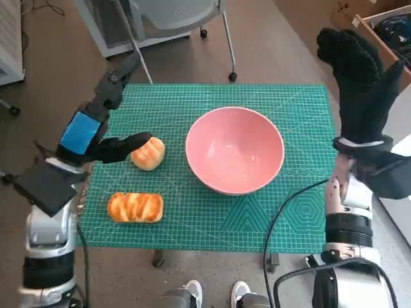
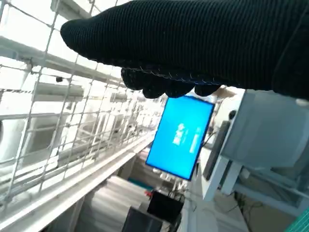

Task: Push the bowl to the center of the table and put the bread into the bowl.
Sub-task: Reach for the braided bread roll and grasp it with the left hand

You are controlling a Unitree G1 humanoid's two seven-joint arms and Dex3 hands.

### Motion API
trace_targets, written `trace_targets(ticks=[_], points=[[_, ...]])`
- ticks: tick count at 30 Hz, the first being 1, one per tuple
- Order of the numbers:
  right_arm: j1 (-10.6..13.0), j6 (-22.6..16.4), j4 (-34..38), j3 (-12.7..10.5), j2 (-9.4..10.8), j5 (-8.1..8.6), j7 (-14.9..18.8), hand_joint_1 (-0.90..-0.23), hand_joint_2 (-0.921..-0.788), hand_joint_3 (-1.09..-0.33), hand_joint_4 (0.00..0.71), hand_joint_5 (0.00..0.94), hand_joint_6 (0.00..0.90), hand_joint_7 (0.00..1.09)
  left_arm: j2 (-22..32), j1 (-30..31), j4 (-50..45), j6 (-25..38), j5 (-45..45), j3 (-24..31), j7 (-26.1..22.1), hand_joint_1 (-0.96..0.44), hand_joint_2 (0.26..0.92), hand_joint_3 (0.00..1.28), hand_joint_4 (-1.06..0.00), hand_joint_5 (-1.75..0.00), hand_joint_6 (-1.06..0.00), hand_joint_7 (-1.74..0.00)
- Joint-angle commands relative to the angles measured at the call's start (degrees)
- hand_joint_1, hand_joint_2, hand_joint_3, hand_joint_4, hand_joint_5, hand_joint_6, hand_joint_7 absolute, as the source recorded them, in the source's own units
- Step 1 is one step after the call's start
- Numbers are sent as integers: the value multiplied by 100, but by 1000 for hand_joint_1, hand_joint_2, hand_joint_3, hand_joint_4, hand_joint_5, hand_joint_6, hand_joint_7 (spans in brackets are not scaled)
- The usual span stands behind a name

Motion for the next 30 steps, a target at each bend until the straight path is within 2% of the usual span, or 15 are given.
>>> trace_targets(ticks=[1, 9, 16, 22, 30], points=[[28, 58, 170, 12, 12, 89, 136, -675, -921, -783, 179, 13, 116, 401, 274, 328, -362, 310, 249, 29, -57, -534, 872, 95, 1, 1, -12, -300], [-36, -13, 411, -11, 24, 121, 240, -668, -921, -771, 181, 11, 127, 401, 700, 870, -377, 197, 720, 9, -170, -504, 859, 29, 1, 1, -39, -284], [-70, -34, 554, 9, 31, 75, 229, -671, -921, -763, 185, 9, 122, 386, 1001, 1420, -628, 538, 1000, -28, -498, -438, 816, 4, 1, 1, -100, -188], [-126, -15, 665, 1, 6, 67, 222, -671, -921, -762, 180, 5, 116, 371, 1212, 1803, -848, 582, 1263, -151, -738, -390, 788, 0, -3, -1, -168, -90], [-187, 35, 772, -8, -10, 79, 234, -660, -921, -760, 180, 3, 121, 357, 1481, 2149, -1224, 765, 1672, -442, -1131, -370, 766, 0, -16, -4, -210, -49]])
